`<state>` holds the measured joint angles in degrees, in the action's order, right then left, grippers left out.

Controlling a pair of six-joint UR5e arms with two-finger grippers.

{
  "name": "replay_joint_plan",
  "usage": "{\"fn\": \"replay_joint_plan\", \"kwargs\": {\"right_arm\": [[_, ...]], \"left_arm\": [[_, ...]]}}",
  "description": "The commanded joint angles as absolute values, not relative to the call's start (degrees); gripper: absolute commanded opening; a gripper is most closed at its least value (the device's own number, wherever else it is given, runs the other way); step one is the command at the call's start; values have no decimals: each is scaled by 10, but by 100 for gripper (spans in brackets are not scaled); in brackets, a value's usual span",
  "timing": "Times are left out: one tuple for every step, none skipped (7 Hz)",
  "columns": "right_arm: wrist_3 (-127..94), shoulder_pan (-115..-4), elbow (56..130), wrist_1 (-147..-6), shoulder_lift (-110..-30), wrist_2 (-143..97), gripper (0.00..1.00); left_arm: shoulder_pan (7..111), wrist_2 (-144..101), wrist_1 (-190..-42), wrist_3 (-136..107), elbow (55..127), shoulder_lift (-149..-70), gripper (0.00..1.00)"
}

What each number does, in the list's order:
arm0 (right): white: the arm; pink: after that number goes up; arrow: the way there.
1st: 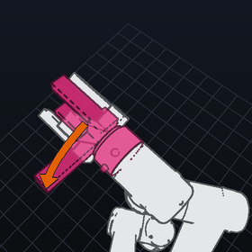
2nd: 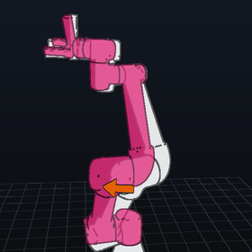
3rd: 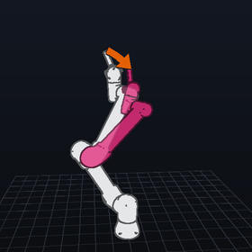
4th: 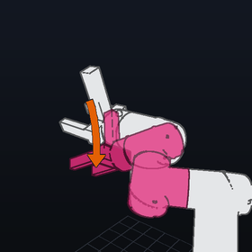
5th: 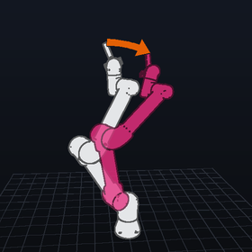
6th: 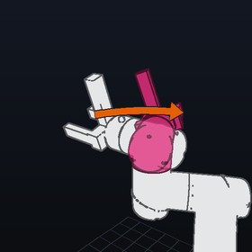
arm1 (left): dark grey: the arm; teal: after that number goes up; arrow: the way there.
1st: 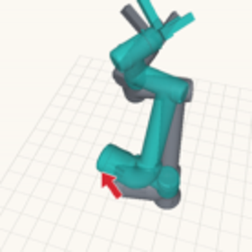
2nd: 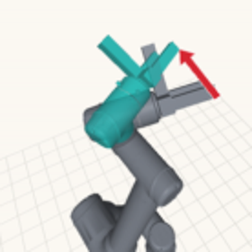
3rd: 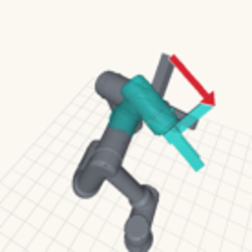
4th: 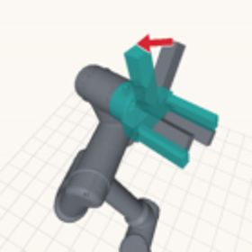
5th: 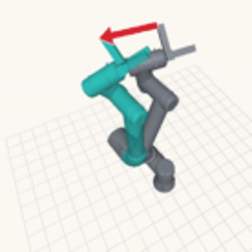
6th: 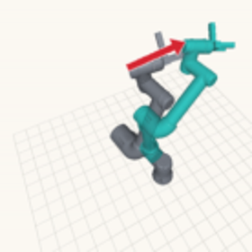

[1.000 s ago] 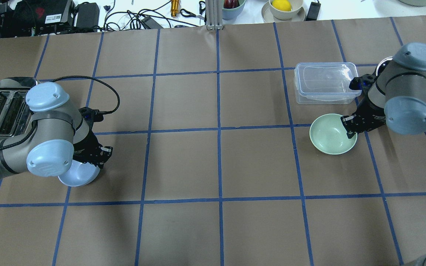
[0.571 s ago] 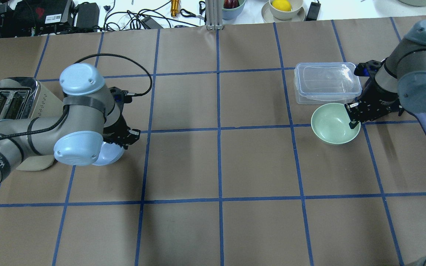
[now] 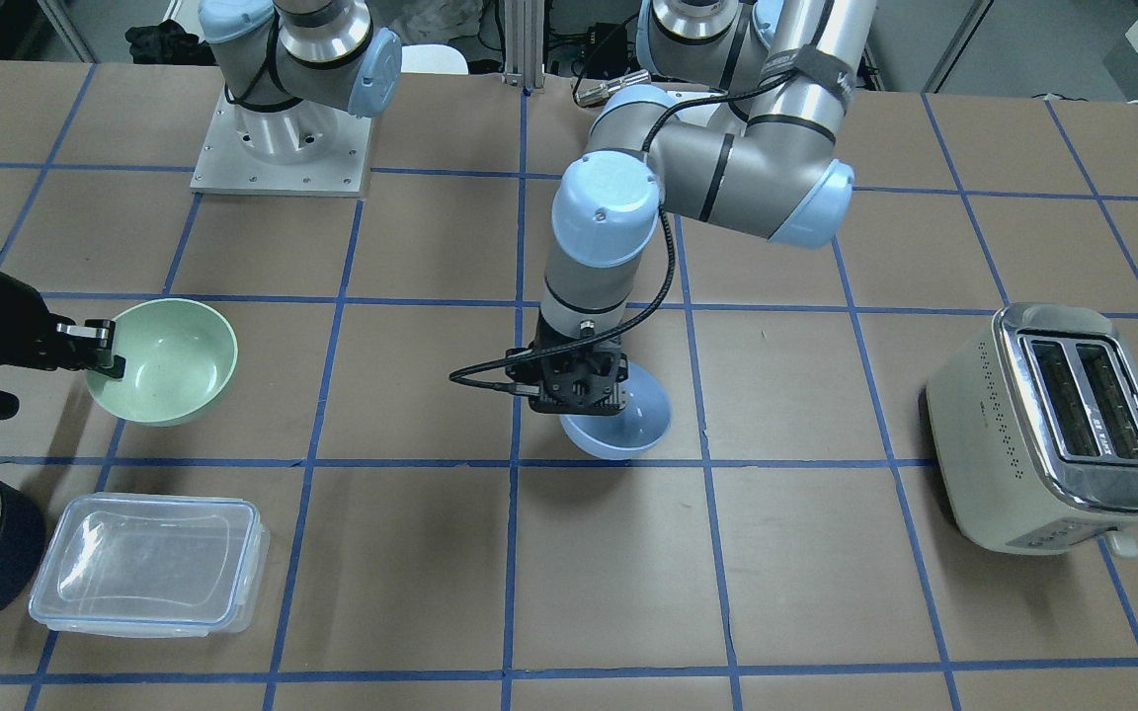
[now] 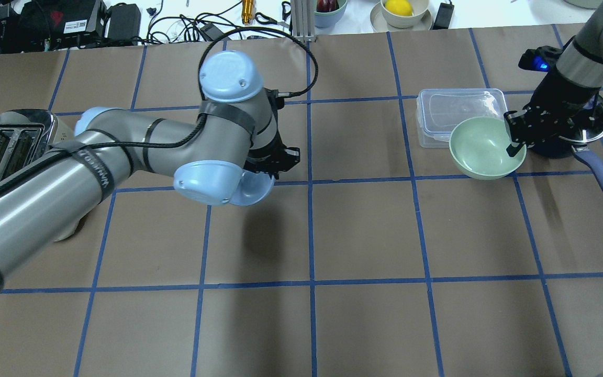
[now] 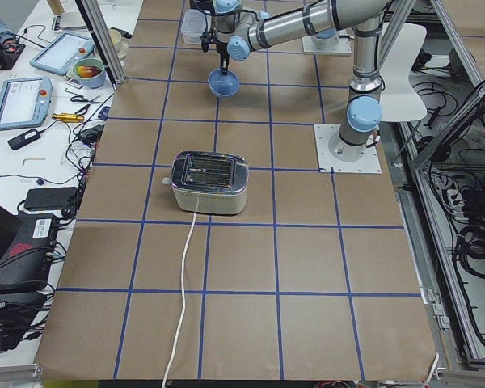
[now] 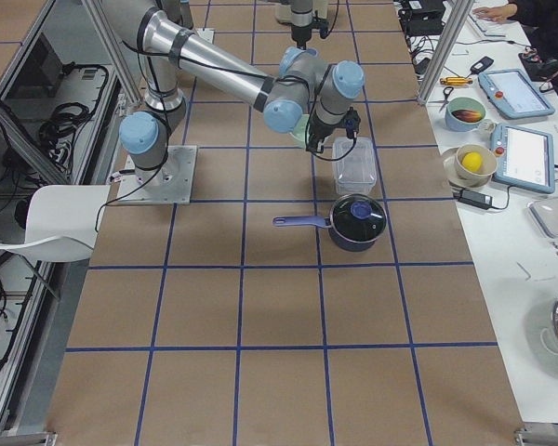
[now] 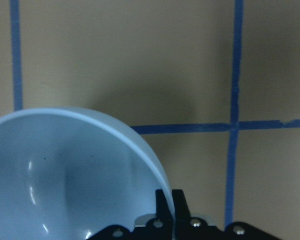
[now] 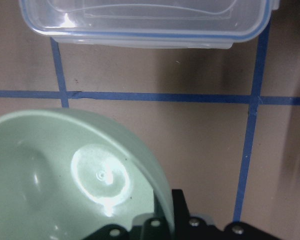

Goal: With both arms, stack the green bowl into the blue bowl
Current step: 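Carry the blue bowl to center with left gripper while right lifts green bowl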

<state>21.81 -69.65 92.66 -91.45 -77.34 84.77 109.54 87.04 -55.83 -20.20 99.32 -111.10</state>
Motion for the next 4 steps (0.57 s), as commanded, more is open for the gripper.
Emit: {"fn": "replay_joint_plan", "kwargs": {"right_arm": [[221, -698, 910, -896, -773, 846, 0], [221, -698, 910, -897, -767, 846, 0], [226, -698, 911, -896, -766, 830, 0], [228, -698, 911, -896, -766, 829, 0]], "left_arm": [[1128, 867, -553, -238, 924, -1177, 0], [1141, 876, -555, -240, 899, -1200, 0], [1148, 890, -555, -239, 900, -1215, 0], [1154, 916, -553, -241, 895, -1224, 26]]}}
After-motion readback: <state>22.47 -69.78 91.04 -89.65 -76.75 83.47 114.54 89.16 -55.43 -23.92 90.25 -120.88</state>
